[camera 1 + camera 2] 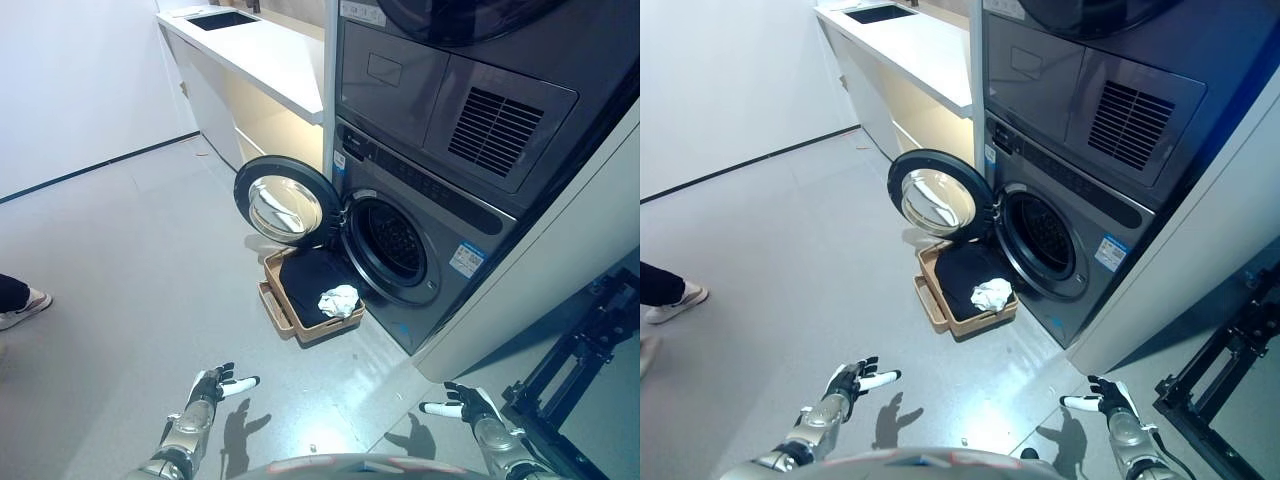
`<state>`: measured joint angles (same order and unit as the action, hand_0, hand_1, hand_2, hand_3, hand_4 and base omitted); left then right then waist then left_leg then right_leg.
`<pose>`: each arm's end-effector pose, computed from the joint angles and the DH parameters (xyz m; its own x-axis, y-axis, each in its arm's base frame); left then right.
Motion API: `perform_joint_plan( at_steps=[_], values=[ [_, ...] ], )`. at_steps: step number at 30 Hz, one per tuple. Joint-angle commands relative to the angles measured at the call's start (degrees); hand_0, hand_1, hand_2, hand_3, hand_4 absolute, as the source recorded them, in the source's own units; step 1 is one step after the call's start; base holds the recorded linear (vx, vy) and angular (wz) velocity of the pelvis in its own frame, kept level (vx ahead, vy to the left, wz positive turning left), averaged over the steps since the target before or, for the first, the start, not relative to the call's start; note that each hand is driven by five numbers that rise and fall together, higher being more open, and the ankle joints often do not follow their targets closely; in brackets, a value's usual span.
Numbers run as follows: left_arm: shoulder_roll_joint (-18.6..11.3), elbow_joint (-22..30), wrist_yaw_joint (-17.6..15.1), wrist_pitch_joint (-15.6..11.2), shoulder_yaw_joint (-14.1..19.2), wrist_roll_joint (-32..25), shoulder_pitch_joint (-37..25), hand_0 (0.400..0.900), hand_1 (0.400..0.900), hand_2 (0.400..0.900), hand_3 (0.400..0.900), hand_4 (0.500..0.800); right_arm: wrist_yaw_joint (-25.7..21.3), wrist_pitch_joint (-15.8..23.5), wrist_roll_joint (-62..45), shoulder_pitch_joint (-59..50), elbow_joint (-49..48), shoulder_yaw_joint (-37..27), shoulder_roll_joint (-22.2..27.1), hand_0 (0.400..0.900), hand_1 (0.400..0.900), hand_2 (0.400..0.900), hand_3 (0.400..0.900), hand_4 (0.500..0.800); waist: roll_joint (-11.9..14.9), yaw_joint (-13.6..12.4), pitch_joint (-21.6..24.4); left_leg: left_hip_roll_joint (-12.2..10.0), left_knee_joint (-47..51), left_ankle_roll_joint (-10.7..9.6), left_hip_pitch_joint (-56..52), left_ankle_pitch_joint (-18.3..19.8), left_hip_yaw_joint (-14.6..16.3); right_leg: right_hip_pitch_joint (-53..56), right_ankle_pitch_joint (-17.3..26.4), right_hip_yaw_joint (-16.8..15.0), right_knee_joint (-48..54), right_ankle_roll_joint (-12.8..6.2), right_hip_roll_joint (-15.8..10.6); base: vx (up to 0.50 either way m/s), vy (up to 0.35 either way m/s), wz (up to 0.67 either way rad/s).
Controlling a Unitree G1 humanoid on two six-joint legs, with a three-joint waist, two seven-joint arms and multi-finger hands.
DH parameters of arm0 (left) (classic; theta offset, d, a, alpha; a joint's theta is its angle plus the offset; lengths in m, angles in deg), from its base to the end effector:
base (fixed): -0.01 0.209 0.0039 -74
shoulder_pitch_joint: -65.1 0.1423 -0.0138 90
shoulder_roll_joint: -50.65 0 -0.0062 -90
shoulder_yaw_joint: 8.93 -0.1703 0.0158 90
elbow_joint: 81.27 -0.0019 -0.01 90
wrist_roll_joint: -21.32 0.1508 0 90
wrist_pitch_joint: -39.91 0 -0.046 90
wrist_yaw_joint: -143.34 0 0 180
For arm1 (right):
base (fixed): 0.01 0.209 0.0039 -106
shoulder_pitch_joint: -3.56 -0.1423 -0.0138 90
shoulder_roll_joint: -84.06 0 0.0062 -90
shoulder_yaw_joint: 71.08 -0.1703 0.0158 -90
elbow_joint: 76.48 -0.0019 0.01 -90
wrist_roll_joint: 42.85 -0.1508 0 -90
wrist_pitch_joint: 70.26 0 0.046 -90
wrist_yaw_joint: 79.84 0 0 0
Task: Put the clothes in the basket into the washing machine.
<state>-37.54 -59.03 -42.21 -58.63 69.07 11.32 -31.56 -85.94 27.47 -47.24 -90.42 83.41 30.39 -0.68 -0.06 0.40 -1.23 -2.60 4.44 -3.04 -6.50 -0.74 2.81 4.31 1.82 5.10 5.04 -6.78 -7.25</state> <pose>0.1317 0.2151 -0.0977 0.6028 0.2090 -0.7701 0.0004 0.9650 0.2622 0.1080 -0.2611 -0.0934 0.5301 -0.3318 -0.7803 -0.0672 0.9009 -0.4287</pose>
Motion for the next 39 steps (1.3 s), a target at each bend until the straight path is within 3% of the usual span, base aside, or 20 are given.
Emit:
perform_joint_plan(
  at_steps=[1,23,30,34,39],
  values=[
    [-3.36,0.49,-0.65,-1.99,0.96,0.33,-2.82,0.9,0.9,0.9,0.9,0.8,-1.73,2.16,-0.39,-1.64,0.64,0.29,0.6,0.9,0.9,0.9,0.9,0.8,3.55,0.57,3.01,0.6,-0.45,-0.39,3.55,1.28,-1.58,-1.36,1.79,0.51,-2.13,-3.22,-3.86,0.0,0.0,0.0],
    [-3.65,-0.25,-1.2,-1.87,1.62,-0.18,-3.17,0.9,0.9,0.9,0.9,0.8,-1.6,2.12,-0.71,-1.51,0.72,0.21,0.36,0.9,0.9,0.9,0.9,0.8,3.94,0.81,2.58,0.97,-0.57,-0.17,3.73,1.46,-1.24,-2.44,2.1,-0.29,-2.61,-3.4,-4.25,0.0,0.004,-0.02],
    [-4.11,0.64,-1.02,-1.87,1.88,-1.08,-3.36,0.9,0.9,0.9,0.9,0.8,-1.16,2.05,-1.33,-1.38,0.0,0.01,0.4,0.9,0.9,0.9,0.9,0.8,4.91,0.76,1.02,1.16,-10.92,-0.27,7.64,5.23,-1.49,-3.11,0.72,-1.53,-5.82,-2.7,-4.57,0.01,-0.01,0.02],
    [-3.97,0.82,-1.0,-2.1,1.56,-1.91,-4.1,0.9,0.9,0.9,0.9,0.8,-1.11,2.29,-1.58,-1.39,0.21,-0.43,1.24,0.9,0.9,0.9,0.9,0.8,5.44,0.52,0.31,0.99,-14.96,-1.18,10.09,6.33,-0.98,-2.55,1.25,-0.28,-4.69,-2.56,-4.69,0.01,0.005,0.1],
    [-3.73,0.8,-1.1,-2.21,1.65,-2.3,-3.86,0.9,0.9,0.9,0.9,0.8,-1.31,1.99,-1.37,-2.7,0.48,-0.36,1.87,0.9,0.9,0.9,0.9,0.8,5.34,-0.11,0.0,2.37,-16.66,0.34,11.28,8.01,-0.91,-4.57,2.14,-1.6,-6.17,-3.73,-6.28,0.0,0.13,-0.17]
  ],
)
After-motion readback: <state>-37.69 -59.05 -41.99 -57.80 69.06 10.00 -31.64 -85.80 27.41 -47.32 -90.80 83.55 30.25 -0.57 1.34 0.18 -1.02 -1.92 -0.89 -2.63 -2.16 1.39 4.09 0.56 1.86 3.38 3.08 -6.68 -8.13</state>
